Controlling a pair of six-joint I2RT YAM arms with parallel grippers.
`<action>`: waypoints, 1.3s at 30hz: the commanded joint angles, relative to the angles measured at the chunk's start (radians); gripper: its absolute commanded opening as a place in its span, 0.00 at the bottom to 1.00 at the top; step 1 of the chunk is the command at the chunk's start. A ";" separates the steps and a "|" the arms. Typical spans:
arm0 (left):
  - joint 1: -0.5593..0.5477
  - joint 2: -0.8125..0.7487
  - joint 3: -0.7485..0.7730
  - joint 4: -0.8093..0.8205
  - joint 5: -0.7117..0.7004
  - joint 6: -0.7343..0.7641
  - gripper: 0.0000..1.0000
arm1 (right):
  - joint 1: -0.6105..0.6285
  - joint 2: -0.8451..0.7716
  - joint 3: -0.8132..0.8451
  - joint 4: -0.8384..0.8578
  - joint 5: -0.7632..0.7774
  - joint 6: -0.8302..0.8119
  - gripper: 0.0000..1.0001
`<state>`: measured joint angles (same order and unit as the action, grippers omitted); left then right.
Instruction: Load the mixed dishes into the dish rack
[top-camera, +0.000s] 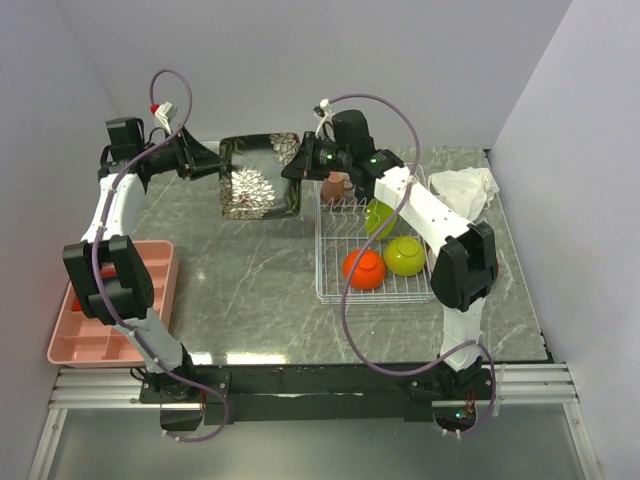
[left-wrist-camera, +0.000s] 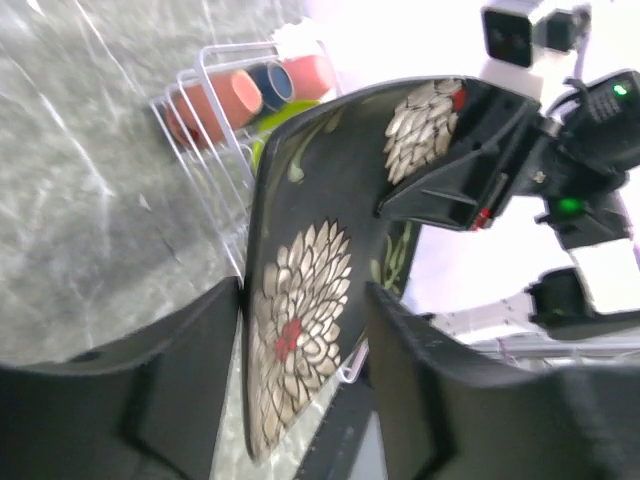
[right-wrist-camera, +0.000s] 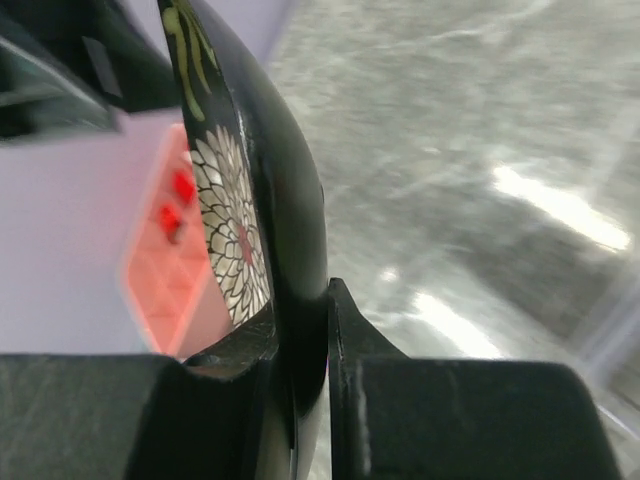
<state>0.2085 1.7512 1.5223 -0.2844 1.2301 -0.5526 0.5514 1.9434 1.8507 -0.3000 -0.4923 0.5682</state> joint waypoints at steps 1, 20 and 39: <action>0.017 -0.013 0.131 -0.141 -0.081 0.177 0.61 | -0.030 -0.184 0.031 -0.062 0.199 -0.126 0.00; -0.167 -0.151 -0.139 -0.145 -0.533 0.358 0.53 | 0.106 -0.535 -0.219 -0.002 1.345 -0.134 0.00; -0.412 -0.148 -0.387 -0.050 -0.408 0.266 0.01 | 0.304 -0.770 -0.791 0.688 1.520 -0.490 0.00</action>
<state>-0.1837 1.6485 1.1549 -0.4118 0.7547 -0.2276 0.8257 1.2198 0.9920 0.0742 0.9356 0.1455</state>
